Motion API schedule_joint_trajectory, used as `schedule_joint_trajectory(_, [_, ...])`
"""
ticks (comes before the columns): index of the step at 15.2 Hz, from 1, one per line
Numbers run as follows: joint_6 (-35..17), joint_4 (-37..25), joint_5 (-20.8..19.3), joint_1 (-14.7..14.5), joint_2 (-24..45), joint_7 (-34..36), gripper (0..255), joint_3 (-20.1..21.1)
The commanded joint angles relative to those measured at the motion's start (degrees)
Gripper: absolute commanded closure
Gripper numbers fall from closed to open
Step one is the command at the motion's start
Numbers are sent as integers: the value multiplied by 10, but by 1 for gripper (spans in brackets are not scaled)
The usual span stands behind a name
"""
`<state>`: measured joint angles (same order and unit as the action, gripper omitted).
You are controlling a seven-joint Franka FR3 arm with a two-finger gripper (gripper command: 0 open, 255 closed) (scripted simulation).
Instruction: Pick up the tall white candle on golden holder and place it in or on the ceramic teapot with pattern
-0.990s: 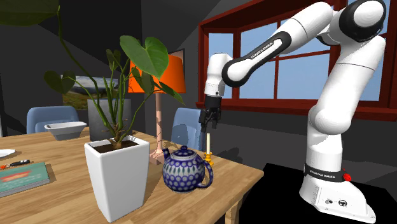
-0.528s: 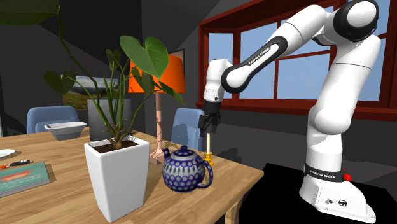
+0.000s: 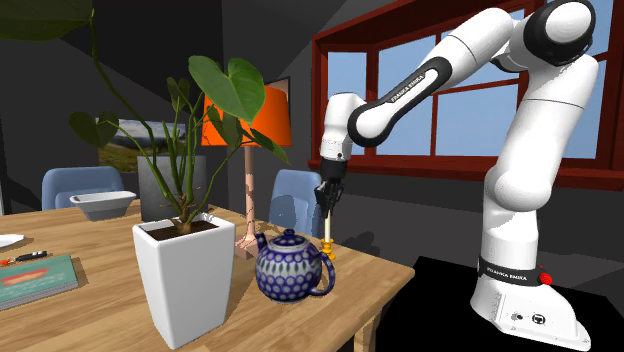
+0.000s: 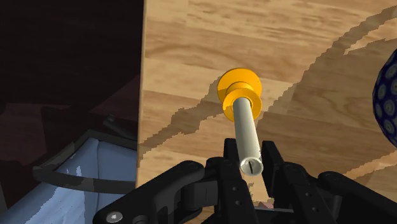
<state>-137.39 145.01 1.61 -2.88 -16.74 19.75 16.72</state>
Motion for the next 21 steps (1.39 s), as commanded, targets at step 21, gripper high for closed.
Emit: schedule_joint_trajectory(21, [127,-73,11,-4,-55,-16,255,-14])
